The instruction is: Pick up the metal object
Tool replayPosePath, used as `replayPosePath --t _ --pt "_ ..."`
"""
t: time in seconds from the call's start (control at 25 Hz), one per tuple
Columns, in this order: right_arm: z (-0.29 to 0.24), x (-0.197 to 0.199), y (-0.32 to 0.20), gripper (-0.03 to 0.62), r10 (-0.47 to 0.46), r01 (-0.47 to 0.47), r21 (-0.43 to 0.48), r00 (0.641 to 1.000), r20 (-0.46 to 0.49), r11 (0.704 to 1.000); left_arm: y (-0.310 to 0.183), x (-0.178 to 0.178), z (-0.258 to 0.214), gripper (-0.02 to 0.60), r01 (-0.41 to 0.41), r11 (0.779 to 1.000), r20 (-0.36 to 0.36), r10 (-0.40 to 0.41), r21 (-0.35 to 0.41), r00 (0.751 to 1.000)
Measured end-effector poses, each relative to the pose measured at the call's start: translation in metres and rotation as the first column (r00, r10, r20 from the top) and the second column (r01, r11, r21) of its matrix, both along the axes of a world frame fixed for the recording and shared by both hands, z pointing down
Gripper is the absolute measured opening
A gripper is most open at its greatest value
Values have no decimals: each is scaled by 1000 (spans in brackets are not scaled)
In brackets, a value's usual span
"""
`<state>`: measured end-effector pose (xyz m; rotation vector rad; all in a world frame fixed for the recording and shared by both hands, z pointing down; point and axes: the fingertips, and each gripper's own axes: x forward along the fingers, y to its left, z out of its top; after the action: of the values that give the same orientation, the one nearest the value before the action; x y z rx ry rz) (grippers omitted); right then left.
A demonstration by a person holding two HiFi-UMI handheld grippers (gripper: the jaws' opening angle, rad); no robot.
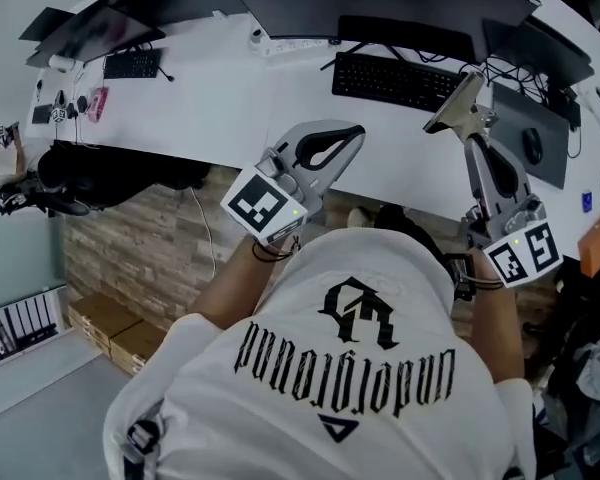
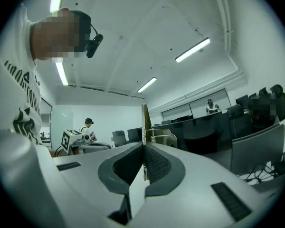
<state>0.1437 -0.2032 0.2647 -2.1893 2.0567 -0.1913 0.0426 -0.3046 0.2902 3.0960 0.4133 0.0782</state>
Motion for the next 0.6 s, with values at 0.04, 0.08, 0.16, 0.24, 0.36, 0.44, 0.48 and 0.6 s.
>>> replayPosePath --t 0.04,0.08,0.16,0.24,0.36,0.44,0.48,0.6 --pt "-6 -1 -1 15 1 -1 4 1000 -19 1000 -1 -1 -6 15 -2 1000 -10 2 6 1000" --pt "-12 -3 -2 15 1 0 10 999 -34 1000 -2 -2 -10 15 -4 1000 -17 4 11 1000" --pt "-25 -6 -5 15 0 2 27 998 -59 1000 -4 -5 -16 14 -2 1000 -19 2 13 1000" --pt "-34 -9 -7 15 2 1 43 997 -77 999 -8 -9 -18 15 3 1000 -32 -2 18 999" --pt "-41 -12 -8 15 8 -3 53 996 -90 999 -13 -10 -20 15 4 1000 -40 -4 10 999" --pt "-43 -13 -8 15 11 -7 50 995 -96 999 -13 -10 -20 14 -1 1000 -36 1 3 999" --pt "-42 -14 -7 15 13 -9 45 995 -100 999 -12 -9 -21 14 -5 1000 -37 5 4 999" --pt "-39 -16 -3 15 15 -12 29 994 -106 1000 -9 -8 -22 15 -15 1000 -44 15 5 999"
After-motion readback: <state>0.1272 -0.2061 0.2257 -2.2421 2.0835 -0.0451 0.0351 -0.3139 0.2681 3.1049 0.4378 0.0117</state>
